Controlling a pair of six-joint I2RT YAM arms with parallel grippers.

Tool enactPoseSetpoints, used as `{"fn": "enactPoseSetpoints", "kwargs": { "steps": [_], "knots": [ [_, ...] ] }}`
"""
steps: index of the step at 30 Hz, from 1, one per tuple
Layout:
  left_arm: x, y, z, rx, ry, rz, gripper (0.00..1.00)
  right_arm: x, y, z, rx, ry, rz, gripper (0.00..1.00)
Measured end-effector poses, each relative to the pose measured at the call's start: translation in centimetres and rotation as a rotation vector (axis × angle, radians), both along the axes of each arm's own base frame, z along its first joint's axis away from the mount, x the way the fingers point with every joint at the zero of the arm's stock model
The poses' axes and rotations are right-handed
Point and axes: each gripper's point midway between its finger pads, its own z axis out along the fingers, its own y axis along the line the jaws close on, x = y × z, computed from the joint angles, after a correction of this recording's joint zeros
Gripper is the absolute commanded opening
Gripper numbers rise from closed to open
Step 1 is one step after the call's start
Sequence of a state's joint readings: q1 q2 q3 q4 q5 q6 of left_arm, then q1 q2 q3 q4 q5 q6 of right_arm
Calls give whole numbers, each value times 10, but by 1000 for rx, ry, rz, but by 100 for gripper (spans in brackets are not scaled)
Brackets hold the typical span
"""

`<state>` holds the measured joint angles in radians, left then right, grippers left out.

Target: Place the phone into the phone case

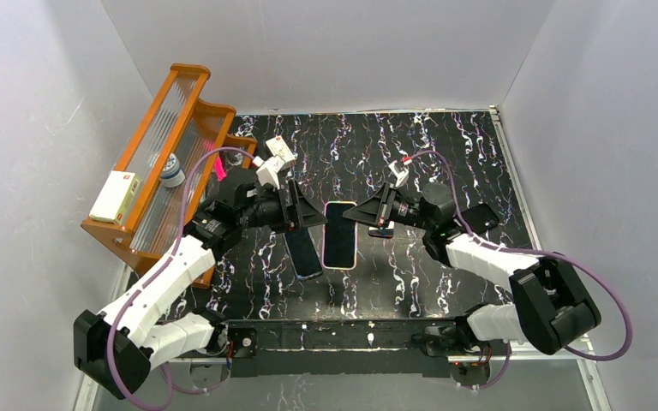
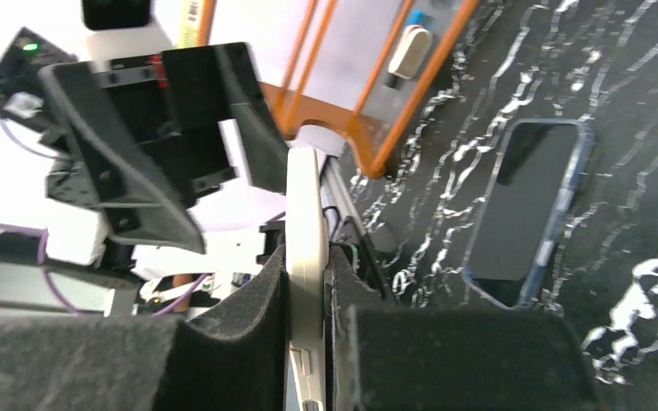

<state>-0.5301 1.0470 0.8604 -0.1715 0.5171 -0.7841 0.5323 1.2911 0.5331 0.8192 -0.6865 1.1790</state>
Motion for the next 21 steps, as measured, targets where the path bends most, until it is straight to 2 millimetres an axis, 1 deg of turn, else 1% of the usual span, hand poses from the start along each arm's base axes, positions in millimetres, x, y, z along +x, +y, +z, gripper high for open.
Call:
{"fn": "enactPoseSetpoints", "kwargs": {
  "steps": [2,4,5,8,10,13,15,21],
  "knots": [
    [1,5,0,44,-23,5,91,7,-1,-11,-35,7,-23,1],
    [2,12,3,90,-63,11,97,16,-1,-23,-77,19,-38,1],
    [2,15,4,107,-79,10,98,21,1,-29,-98,25,-40,1],
    [5,27,1,185,-128,28,98,41,6,-43,-148,33,-48,1],
    [5,36,-4,239,-152,36,98,59,11,-51,-186,30,-56,1],
    [6,46,-11,305,-182,37,98,82,17,-64,-234,24,-63,1],
    [6,51,-16,342,-202,28,98,96,21,-77,-266,28,-66,1],
    [2,63,-34,428,-229,-10,98,123,29,-127,-366,91,-42,1]
  ]
}}
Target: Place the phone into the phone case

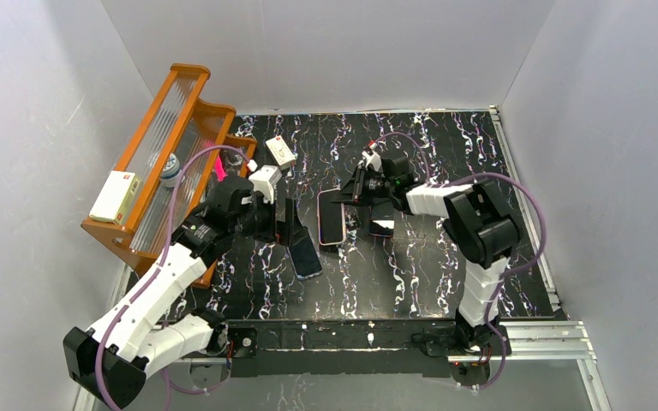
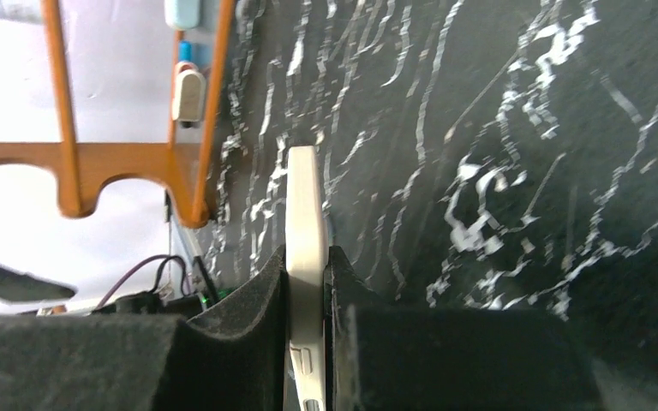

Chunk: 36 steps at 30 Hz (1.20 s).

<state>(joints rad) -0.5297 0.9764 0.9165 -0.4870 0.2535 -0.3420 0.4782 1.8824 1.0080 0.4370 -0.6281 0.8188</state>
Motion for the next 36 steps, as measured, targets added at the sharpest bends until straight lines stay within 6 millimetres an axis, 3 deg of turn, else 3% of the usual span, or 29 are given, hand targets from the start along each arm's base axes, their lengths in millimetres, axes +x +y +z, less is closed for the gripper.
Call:
{"fn": "enactPoseSetpoints", "kwargs": {
  "steps": [5,15,23,30,36],
  "knots": [
    [-5,8,-1,17,-31,7,98,21,5,-29,-62,29,-2,3],
    [-8,12,3,-2,-45,31,98,36,8,-49,-73,98,15,18],
    [-10,11,-5,-7,10,55,98,41,1,-65,-111,113,-10,49],
    [-12,11,-15,2,61,68,98,58,-9,-56,-156,79,-49,68],
    [-12,12,-17,1,81,92,98,54,-33,-48,-254,106,-103,91]
  ]
}}
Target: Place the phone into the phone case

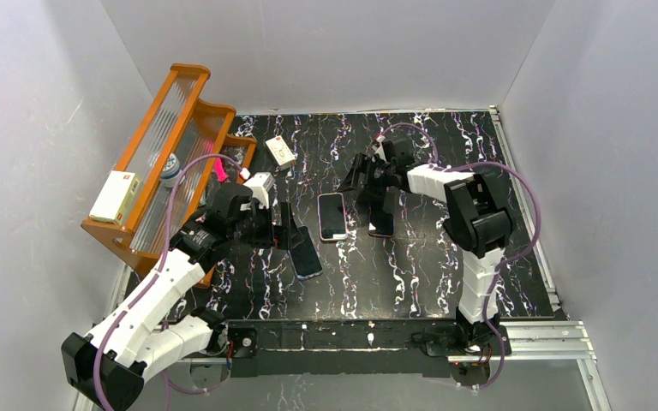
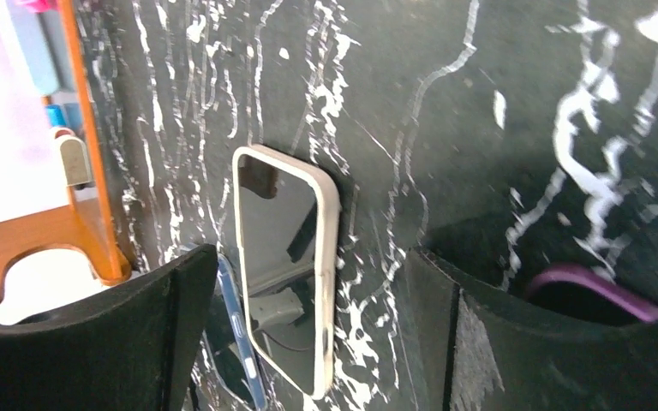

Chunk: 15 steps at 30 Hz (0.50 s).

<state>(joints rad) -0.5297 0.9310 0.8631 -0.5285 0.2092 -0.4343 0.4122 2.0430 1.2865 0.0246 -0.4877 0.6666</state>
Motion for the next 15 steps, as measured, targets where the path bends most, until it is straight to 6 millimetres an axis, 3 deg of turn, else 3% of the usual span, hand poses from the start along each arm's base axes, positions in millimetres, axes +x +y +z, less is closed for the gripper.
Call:
{"fn": "enactPoseSetpoints", "kwargs": {
  "steps": [2,8,15],
  "knots": [
    [1,1,0,0,3,13,98,-4,-8,2,-42,10,-15,98],
    [5,7,-7,31,23,61,98,-23,-37,3,-175,49,-82,99],
    [21,17,-10,128,45,128,98,-29,-77,10,-364,43,-204,99]
  ]
}}
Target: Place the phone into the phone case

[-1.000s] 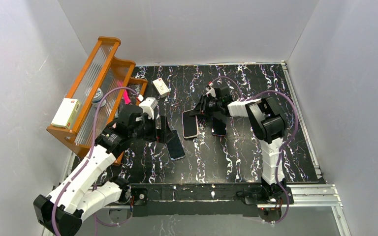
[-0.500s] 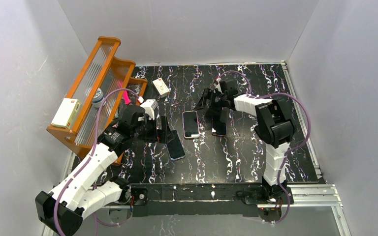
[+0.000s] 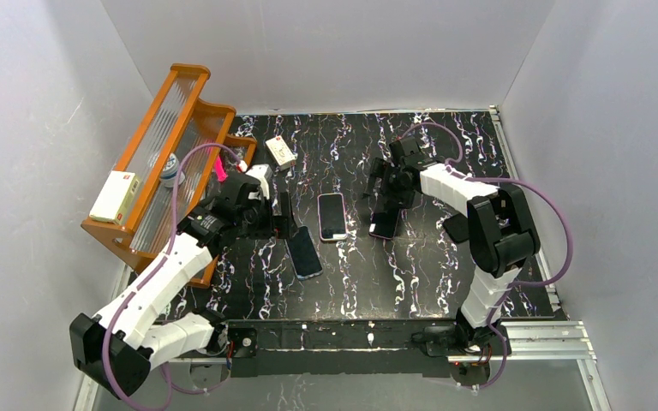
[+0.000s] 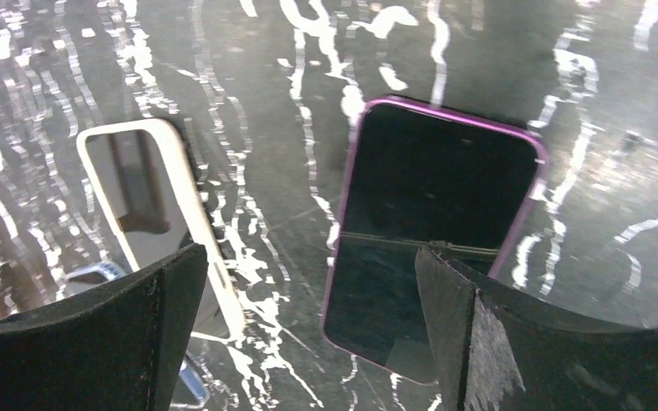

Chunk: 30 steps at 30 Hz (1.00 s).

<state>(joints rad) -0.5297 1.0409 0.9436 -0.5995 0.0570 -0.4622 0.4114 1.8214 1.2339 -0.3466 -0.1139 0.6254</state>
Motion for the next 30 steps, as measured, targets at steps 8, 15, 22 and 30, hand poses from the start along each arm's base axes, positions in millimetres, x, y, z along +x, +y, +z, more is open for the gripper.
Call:
{"fn": "enactPoseSetpoints", "kwargs": {
  "steps": [8,15,22,30],
  "knots": [
    [19,11,10,54,-49,88,97,-12,-45,-16,-215,62,-160,99],
    [40,11,-4,107,-25,146,97,-16,-56,-20,-262,86,-240,99],
    [47,9,-1,104,-58,146,97,-23,-74,-20,-340,104,-327,99],
    [38,18,-13,128,-91,113,97,-19,-129,21,-356,13,-552,87]
  ]
}}
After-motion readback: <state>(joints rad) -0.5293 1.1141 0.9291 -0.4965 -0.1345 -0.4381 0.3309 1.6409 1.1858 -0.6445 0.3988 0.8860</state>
